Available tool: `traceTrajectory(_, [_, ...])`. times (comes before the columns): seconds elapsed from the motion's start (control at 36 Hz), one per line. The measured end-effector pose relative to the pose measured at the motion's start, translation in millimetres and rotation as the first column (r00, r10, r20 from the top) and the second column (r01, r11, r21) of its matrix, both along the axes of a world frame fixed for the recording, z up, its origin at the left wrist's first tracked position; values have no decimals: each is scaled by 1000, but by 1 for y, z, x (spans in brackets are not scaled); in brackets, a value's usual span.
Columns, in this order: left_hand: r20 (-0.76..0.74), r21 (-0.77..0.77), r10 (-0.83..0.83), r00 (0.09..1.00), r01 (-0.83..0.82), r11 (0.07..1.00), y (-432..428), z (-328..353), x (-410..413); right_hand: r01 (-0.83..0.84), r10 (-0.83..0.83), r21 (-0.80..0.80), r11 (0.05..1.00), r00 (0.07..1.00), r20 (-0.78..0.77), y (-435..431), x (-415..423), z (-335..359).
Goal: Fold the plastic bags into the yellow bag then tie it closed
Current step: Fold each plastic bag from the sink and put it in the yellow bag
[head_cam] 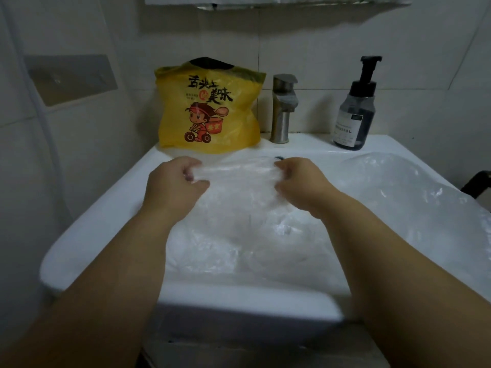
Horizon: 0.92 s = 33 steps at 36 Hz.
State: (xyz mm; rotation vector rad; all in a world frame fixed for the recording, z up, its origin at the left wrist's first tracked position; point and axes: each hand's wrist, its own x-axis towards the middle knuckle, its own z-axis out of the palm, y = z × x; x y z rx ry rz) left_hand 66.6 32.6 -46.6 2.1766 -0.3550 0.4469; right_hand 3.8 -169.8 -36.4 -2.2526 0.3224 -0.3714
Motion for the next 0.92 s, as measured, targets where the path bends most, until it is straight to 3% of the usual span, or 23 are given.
traceTrajectory(0.06, [-16, -2, -1, 1000, 1, 1000, 1, -1, 1, 31, -33, 24, 999, 997, 71, -2, -1, 2])
traceTrajectory(0.14, [-222, -312, -138, 965, 63, 948, -1, 5, 2, -3, -46, 311, 951, 988, 149, -4, -1, 9])
traceTrajectory(0.19, [-318, -610, -351, 880, 94, 787, -3, 12, 3, -36, -97, 650, 759, 981, 167, -2, -2, 17])
traceTrajectory(0.25, [-293, -778, -526, 799, 121, 616, -4, 16, 2, -124, -114, 872, 473, 973, 201, -1, -3, 21])
traceTrajectory(0.28, [-271, -807, -563, 781, 135, 575, -6, 17, 0, -163, -125, 887, 432, 963, 238, 1, -3, 21])
traceTrajectory(0.31, [-259, -810, -558, 788, 138, 571, -8, 18, -2, -173, -144, 876, 451, 954, 263, 2, -3, 20])
traceTrajectory(0.44, [-250, -674, -326, 912, 78, 734, -9, 14, 0, -76, -164, 643, 762, 938, 305, 4, -1, 18])
traceTrajectory(0.5, [-228, -595, -224, 947, 47, 803, -6, 11, 2, -53, -157, 548, 834, 931, 329, 0, 0, 16])
traceTrajectory(0.58, [-177, -460, -64, 982, -25, 888, -4, 8, 2, -93, -113, 539, 837, 935, 337, -3, -3, 16])
traceTrajectory(0.69, [-69, -432, -138, 988, 95, 897, -7, 14, -8, -143, 16, 534, 833, 972, 234, -3, -4, 15])
traceTrajectory(0.78, [-238, -188, -300, 924, 259, 947, -7, 12, -17, -166, 49, 634, 755, 979, 198, -2, -4, 16])
traceTrajectory(0.86, [-482, -45, -435, 761, 475, 879, -8, 10, -24, -180, 43, 782, 597, 980, 192, -4, -5, 21])
traceTrajectory(0.92, [-507, 24, -417, 754, 496, 868, -8, 9, -24, -186, 58, 840, 510, 982, 182, -2, -4, 22])
